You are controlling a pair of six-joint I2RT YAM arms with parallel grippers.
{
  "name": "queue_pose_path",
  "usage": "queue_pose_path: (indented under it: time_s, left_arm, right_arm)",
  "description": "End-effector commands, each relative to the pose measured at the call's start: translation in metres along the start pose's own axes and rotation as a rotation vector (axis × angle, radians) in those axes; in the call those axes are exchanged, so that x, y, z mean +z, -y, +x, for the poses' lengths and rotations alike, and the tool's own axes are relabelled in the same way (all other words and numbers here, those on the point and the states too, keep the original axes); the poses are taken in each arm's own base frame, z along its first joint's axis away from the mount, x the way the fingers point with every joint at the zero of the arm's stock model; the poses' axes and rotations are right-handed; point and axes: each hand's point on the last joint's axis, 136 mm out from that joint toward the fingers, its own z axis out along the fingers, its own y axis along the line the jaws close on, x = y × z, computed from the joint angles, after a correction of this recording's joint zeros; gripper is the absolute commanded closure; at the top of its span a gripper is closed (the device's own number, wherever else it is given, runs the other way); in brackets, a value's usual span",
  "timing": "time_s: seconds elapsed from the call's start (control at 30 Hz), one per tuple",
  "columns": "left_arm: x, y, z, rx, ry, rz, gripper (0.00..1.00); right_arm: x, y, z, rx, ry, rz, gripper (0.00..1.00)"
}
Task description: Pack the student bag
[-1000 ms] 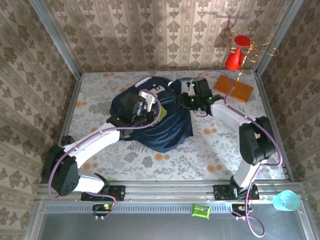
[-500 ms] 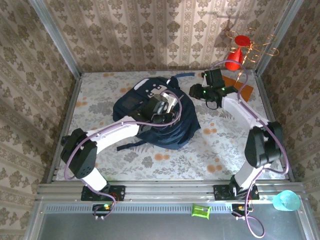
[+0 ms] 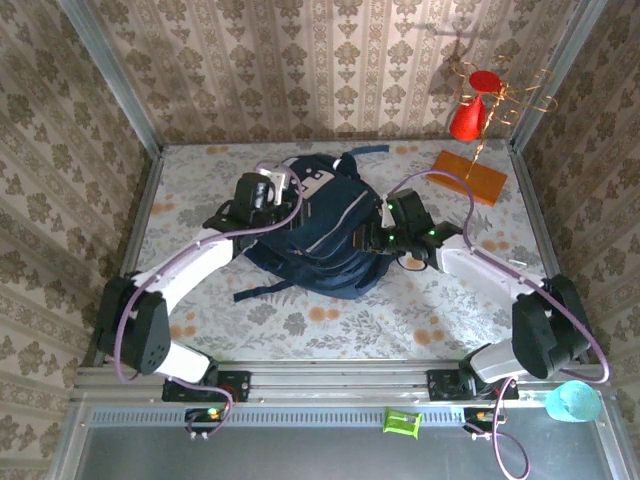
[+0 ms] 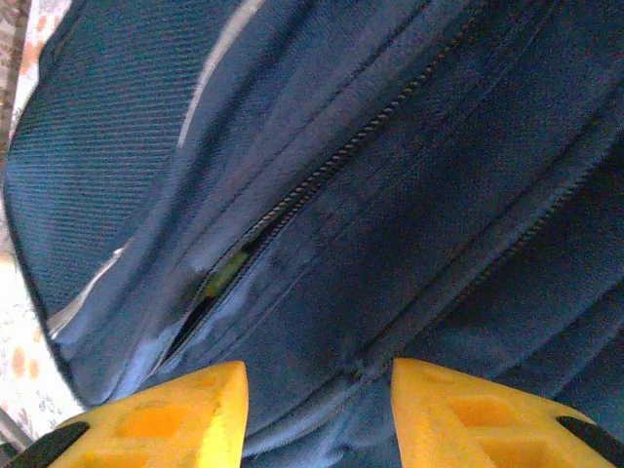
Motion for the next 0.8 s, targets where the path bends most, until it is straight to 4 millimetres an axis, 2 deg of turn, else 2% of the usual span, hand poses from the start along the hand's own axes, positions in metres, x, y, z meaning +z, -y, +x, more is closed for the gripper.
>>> queue_pose_path:
  time_s: [0.0,0.1,0.13,0.2,0.33,0.5,0.57,0.63,0.77]
  left_arm:
    - [0.003,-0.006,0.016,-0.053,-0.088,0.018,0.32]
    - [0.006,-0.005,0.037,-0.098,-0.134,0.059,0.31]
    - [0.006,-0.013,0.039,-0.133,-0.135,0.072,0.31]
    - [0.007,-0.005,0.042,-0.157,-0.144,0.139,0.32]
    - [0.010,0.009,0.048,-0.172,-0.168,0.213,0.43]
    - [0.015,0.020,0.057,-0.180,-0.192,0.259,0.53]
    - [0.017,0.021,0.059,-0.194,-0.198,0.271,0.56]
    - [0.018,0.032,0.066,-0.184,-0.213,0.279,0.60]
    - [0.019,0.025,0.070,-0.195,-0.195,0.218,0.68]
  right_arm:
    - [0.006,-0.009,-0.020,0.006,0.039,-0.045,0.56]
    - [0.013,0.005,-0.029,0.008,0.035,0.001,0.57]
    - [0.016,0.010,-0.032,0.004,0.032,0.023,0.57]
    - [0.020,0.020,-0.037,0.003,0.027,0.052,0.58]
    - [0.023,0.033,-0.052,-0.009,0.030,0.099,0.58]
    - [0.018,0.032,-0.072,-0.059,0.051,0.123,0.58]
    - [0.014,0.030,-0.079,-0.072,0.058,0.140,0.57]
    - [0.006,0.030,-0.084,-0.080,0.073,0.163,0.56]
    - [-0.023,0.026,-0.082,-0.108,0.129,0.263,0.54]
